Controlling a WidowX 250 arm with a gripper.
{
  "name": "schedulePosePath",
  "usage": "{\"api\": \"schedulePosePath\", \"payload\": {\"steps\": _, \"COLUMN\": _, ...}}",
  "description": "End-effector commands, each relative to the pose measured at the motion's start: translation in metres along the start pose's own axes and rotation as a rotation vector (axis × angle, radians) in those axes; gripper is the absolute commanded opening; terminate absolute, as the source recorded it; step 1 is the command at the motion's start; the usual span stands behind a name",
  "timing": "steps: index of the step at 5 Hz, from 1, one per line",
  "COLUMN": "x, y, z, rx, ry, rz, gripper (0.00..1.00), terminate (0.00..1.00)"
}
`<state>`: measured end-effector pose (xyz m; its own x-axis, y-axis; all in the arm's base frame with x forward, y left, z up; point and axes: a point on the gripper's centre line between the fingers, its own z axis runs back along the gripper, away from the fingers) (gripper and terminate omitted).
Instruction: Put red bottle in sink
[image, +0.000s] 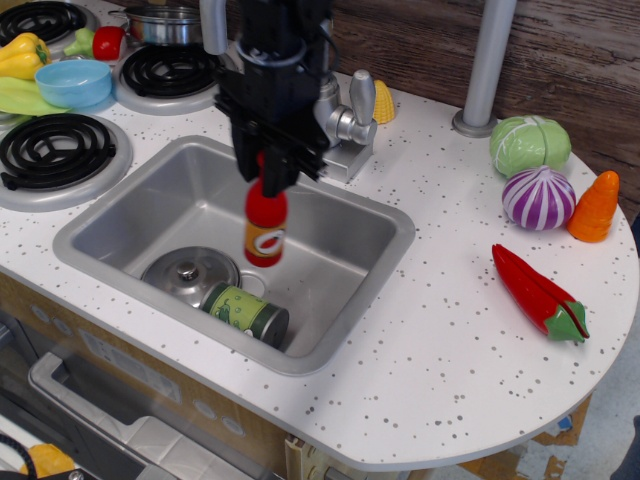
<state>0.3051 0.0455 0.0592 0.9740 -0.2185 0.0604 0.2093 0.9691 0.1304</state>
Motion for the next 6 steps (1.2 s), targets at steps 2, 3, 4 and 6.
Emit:
{"api": "schedulePosePath", "payload": {"steps": 2, "x": 0.023, "y": -0.005, "z": -0.026, "rx": -0.021, "ry": -0.026, "rz": -0.031, "gripper": 0.00, "terminate": 0.00}}
{"api": "schedulePosePath", "payload": {"steps": 3, "x": 0.024, "y": -0.005, "z": -0.039, "rx": -0.013, "ry": -0.074, "rz": -0.041, "gripper": 0.00, "terminate": 0.00}}
{"api": "schedulePosePath", "payload": {"steps": 4, "x": 0.024, "y": -0.005, "z": -0.039, "rx": -0.013, "ry": -0.074, "rz": -0.041, "gripper": 1.00, "terminate": 0.00}}
{"api": "schedulePosePath", "payload": {"steps": 6, "x": 0.024, "y": -0.005, "z": -0.039, "rx": -0.013, "ry": -0.074, "rz": -0.041, "gripper": 1.00, "terminate": 1.00}}
